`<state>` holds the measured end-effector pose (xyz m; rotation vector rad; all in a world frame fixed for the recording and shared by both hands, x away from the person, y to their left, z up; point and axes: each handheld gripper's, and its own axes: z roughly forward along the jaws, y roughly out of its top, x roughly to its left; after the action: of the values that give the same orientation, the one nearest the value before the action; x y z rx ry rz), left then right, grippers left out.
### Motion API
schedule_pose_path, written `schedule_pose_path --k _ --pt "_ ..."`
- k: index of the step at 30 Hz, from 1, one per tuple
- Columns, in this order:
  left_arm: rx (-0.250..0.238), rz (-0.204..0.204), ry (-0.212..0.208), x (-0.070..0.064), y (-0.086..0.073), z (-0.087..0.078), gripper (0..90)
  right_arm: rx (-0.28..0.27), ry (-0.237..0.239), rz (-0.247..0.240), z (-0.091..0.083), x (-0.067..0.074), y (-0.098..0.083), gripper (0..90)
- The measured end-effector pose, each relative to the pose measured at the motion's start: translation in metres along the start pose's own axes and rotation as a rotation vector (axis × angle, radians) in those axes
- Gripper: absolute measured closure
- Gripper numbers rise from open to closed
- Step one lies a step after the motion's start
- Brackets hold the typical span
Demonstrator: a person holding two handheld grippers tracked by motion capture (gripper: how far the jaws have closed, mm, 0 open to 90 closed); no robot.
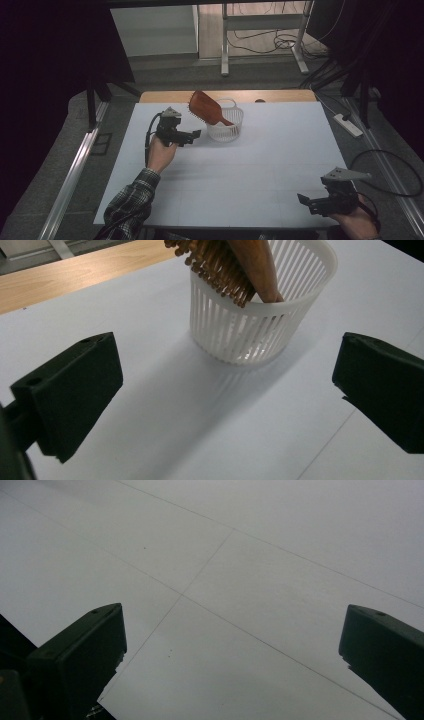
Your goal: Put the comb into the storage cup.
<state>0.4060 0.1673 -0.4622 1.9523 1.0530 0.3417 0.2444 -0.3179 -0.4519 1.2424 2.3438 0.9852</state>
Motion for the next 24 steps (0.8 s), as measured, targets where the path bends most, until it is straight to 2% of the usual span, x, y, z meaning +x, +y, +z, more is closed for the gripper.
schedule_pose_path --k 5,13,24 --pt "0.006 -0.005 -0.019 -0.002 -0.002 -0.006 0.0 0.001 0.001 -0.002 0.0 0.0 0.0 0.0" --pt "0.016 -0.014 -0.028 -0.005 -0.009 -0.015 0.0 0.004 0.001 -0.008 0.0 0.001 0.0 0.0" --pt "0.021 -0.017 -0.021 -0.01 -0.018 -0.026 0.0 0.006 0.001 -0.011 0.001 0.001 0.0 0.0"
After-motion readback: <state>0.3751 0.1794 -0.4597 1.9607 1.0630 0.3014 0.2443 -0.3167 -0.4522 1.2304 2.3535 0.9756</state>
